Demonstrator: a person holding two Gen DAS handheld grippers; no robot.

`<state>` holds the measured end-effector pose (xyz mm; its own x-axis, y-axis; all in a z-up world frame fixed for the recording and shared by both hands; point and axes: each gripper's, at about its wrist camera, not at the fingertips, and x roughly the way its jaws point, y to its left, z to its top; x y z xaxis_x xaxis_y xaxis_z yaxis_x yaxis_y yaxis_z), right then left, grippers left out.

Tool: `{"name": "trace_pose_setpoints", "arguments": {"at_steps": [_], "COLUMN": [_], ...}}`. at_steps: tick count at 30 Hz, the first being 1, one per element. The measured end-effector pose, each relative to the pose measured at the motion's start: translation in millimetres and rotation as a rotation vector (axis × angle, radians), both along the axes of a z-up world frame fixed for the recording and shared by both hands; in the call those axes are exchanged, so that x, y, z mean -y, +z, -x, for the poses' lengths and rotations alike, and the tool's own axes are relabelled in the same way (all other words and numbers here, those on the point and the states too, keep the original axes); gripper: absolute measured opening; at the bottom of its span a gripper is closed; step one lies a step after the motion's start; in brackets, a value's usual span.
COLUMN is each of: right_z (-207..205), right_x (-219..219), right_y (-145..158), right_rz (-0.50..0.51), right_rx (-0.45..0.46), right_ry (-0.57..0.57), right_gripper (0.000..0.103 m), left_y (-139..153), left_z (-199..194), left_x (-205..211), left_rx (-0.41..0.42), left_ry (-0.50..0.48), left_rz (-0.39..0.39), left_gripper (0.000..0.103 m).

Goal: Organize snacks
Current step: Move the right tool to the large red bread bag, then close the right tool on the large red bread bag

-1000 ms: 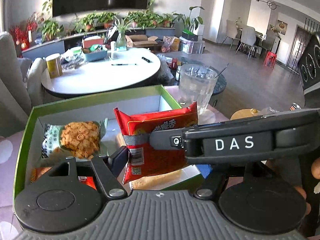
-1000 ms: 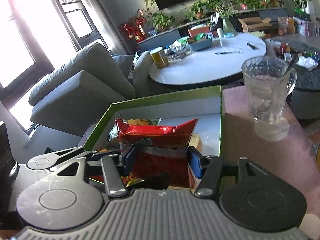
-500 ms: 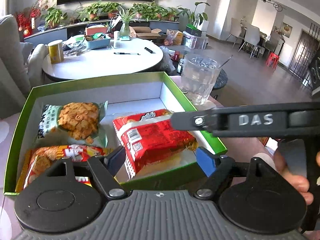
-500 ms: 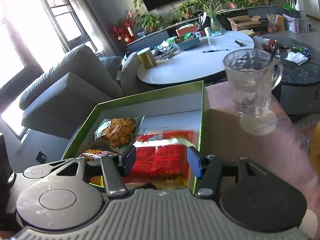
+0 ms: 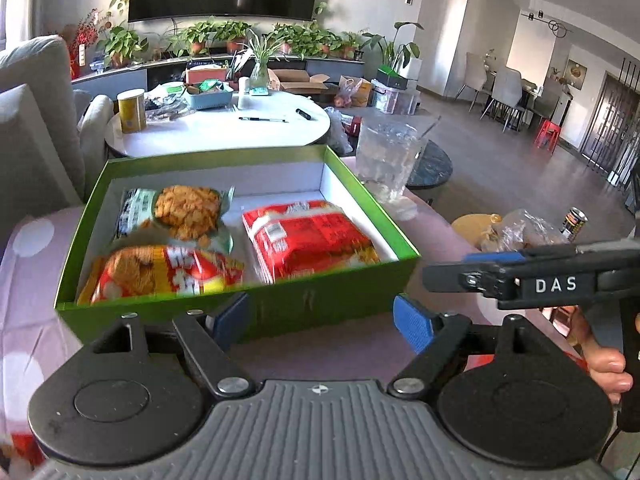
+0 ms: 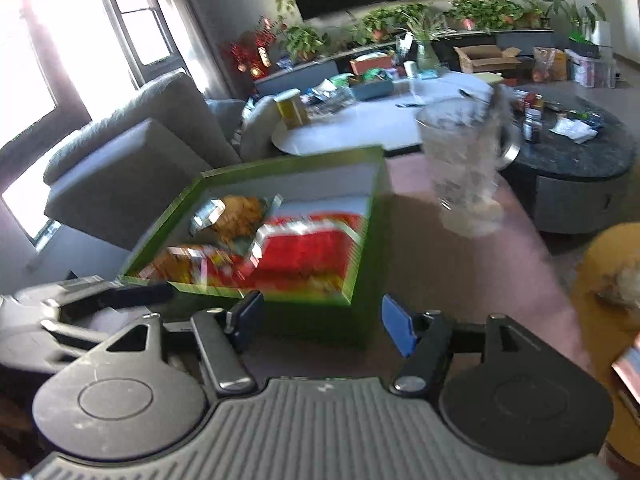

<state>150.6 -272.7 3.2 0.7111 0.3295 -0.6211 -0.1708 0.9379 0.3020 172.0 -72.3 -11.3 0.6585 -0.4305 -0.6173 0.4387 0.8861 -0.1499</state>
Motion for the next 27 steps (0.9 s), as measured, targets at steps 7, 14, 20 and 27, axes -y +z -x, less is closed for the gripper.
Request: {"name": "trace_pose_setpoints", "arguments": {"at_steps": [7, 14, 20, 27], "right_z": [39, 64, 78, 87], "right_x": [28, 44, 37, 25], "right_y": [-13, -15, -28, -26], "right_rz": [0.026, 0.005, 0.009, 0.036], "right_rx": [-0.054, -0.087, -0.130, -0.116], "right_ry": [-0.076, -0.105, -0.081, -0.077], "right_gripper": [0.071, 0.078, 0.084, 0.084], "left_y": [-9, -16, -17, -21], "left_z": [32, 58, 74, 85], "left_x": [1, 10, 4, -13], "left_rx": [-0.041, -0.068, -0.073, -0.088], "left_ry": [-0.036, -0.062, -0.046, -0.002], "left_rz": [0.038, 0.030, 0.022, 0.046], "left_gripper": [0.077, 0.077, 0.077, 0.077]}}
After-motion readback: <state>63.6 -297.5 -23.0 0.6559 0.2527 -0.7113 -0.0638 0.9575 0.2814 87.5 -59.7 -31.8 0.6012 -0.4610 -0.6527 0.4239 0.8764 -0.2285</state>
